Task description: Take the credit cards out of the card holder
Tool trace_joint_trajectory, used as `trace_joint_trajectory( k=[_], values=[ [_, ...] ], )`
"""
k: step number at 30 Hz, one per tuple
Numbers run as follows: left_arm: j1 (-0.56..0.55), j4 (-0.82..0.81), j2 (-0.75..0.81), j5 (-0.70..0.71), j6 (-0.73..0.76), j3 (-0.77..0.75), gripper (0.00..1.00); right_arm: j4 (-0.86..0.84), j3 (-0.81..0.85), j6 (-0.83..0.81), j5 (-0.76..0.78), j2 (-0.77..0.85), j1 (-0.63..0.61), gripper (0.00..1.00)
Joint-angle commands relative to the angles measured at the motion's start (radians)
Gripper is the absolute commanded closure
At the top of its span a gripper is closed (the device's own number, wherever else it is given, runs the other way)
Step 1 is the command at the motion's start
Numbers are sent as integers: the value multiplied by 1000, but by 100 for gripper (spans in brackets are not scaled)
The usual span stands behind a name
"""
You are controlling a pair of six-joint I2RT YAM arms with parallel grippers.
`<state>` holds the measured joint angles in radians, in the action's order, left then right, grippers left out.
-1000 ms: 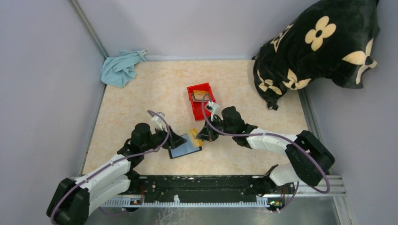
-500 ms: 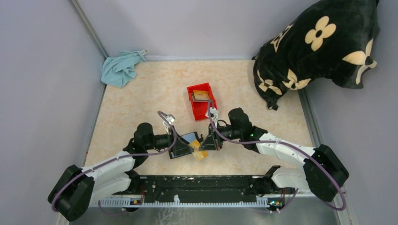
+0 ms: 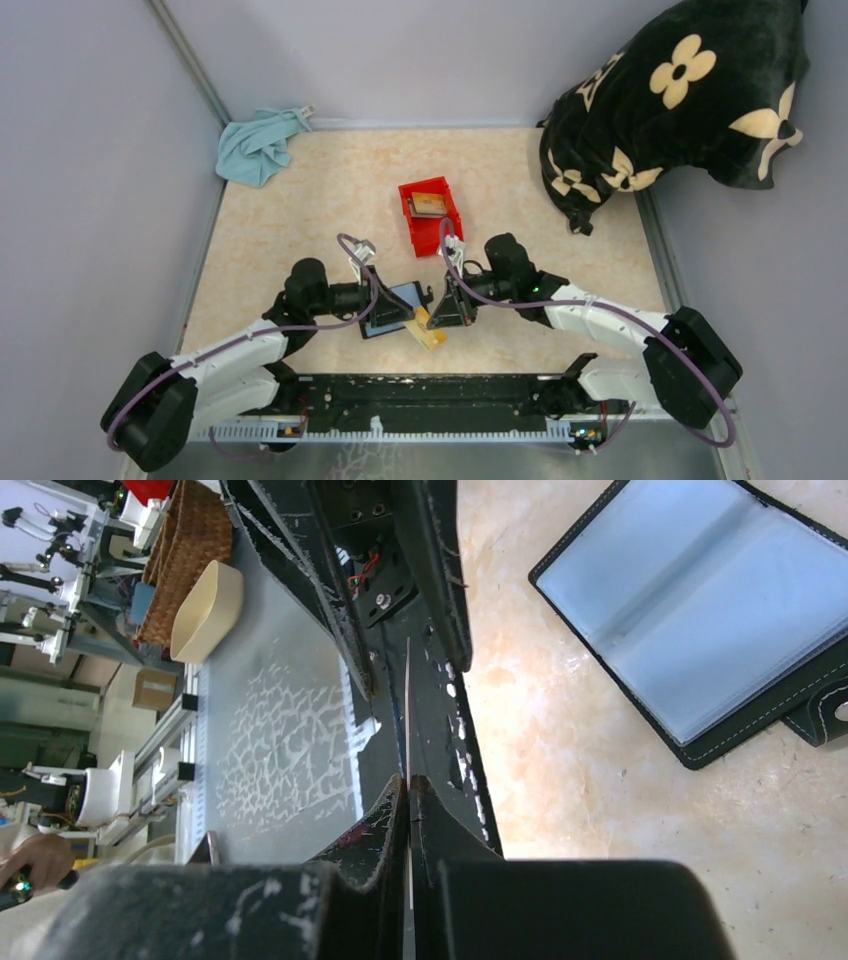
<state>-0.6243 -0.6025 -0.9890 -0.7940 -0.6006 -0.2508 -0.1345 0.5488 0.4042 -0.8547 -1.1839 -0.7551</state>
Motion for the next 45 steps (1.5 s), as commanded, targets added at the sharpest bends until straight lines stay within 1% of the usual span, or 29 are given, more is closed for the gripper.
trace_joint_trajectory(
  k=[1,5,7,12,14,15,16,19,20,22,23,24,26,30,32,34,36,42,45],
  values=[
    [-16,-20,10,-45,17,-27,60,-99,-4,20,-18,-9,-3,100],
    [-44,-20,-1,-47,38,-30,59,-124,4,36,-26,-21,-3,100],
    [-52,-22,-11,-46,44,-30,61,-125,6,35,-21,-30,-3,100],
    [-58,-23,-12,-40,48,-30,78,-135,-1,42,-23,-39,-3,100],
    [-58,-18,-8,-30,52,-31,88,-133,-2,41,-21,-36,-1,100],
    [-58,-11,-5,-20,55,-31,96,-131,-2,40,-19,-35,-2,100],
    [-58,-9,0,-9,56,-30,100,-130,-2,36,-18,-33,-1,100],
    [-58,0,14,21,59,-29,100,-121,-2,25,6,-17,-2,100],
    [-58,2,20,34,59,-30,100,-117,-4,25,43,-2,-2,97],
    [-58,21,30,82,56,-37,100,-68,-5,20,179,52,1,72],
    [-58,37,33,115,60,-44,100,-37,-3,12,245,84,4,58],
    [-58,58,35,155,67,-55,100,-3,-1,7,318,119,10,46],
    [-58,111,34,256,88,-86,100,57,4,-19,413,184,29,41],
    [-56,199,15,533,151,-190,100,176,13,-60,586,272,82,41],
    [-54,248,-36,678,165,-294,100,179,-4,-50,587,306,123,42],
    [-49,271,-113,778,158,-386,100,171,-24,-42,565,327,146,43],
    [-44,265,-204,840,137,-464,100,172,-36,-38,555,336,152,44],
    [-35,166,-491,959,59,-659,100,192,-59,-42,550,367,163,45],
    [-35,122,-594,1004,21,-717,100,216,-67,-60,553,387,175,45]
  ],
)
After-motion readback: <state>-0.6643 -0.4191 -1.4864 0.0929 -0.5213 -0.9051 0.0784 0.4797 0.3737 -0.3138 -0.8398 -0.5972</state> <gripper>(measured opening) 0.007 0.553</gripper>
